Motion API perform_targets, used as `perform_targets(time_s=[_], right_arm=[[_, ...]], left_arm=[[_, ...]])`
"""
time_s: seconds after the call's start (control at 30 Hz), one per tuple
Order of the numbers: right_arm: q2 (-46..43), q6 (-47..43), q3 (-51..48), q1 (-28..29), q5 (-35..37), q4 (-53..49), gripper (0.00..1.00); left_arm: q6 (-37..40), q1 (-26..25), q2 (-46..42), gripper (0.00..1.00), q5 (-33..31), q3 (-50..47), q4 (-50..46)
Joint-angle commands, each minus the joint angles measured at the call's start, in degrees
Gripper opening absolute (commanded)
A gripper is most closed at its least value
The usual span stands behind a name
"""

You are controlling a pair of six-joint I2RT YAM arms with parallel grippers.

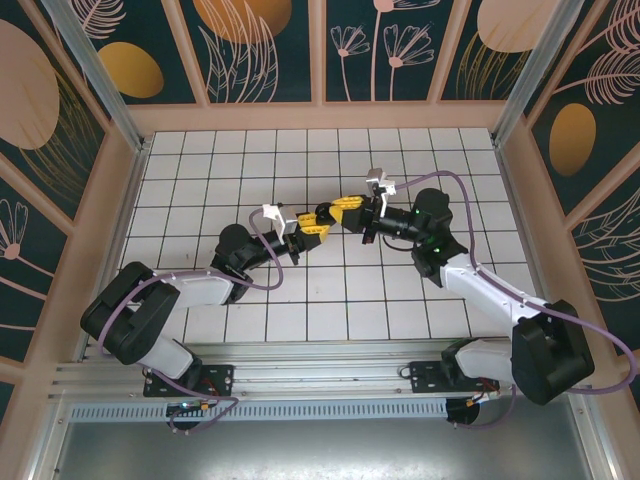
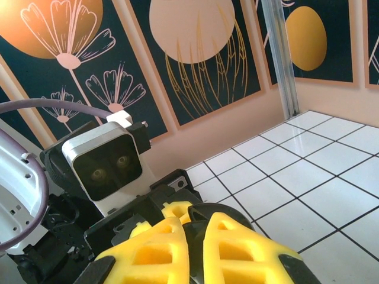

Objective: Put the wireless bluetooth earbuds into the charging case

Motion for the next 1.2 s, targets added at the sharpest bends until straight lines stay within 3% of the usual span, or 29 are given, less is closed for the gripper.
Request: perform_targets(time_s=[0.0,0.37,0.87,1.0,1.17], right_arm=[[0.81,-0.06,1.9,0.88,0.12,2.0,0.1],[1.09,-1.5,1.55,1.24,1.64,-1.04,0.09],[1.36,-1.26,0.92,1.77,-1.95,-3.66,0.09],[1.09,-0.57,1.18,1.77,2.35,-5.76,0.09],[-0.15,2.0,1.02,1.77,6.02,-6.01,0.2]], left_arm=[[1.09,-0.35,-1.0,0.08,1.13,1.68,0.95],[1.23,-0.38,-1.69,0.08,0.99,2.01,0.71],[1.93,-0.35,-2.58,0.08,-0.02,2.17,0.33],[2.14,-0.4,-2.91,0.08,-0.43,2.12,0.27],[3.27,-0.33,-3.55,0.08,-1.5,1.94,-1.04]])
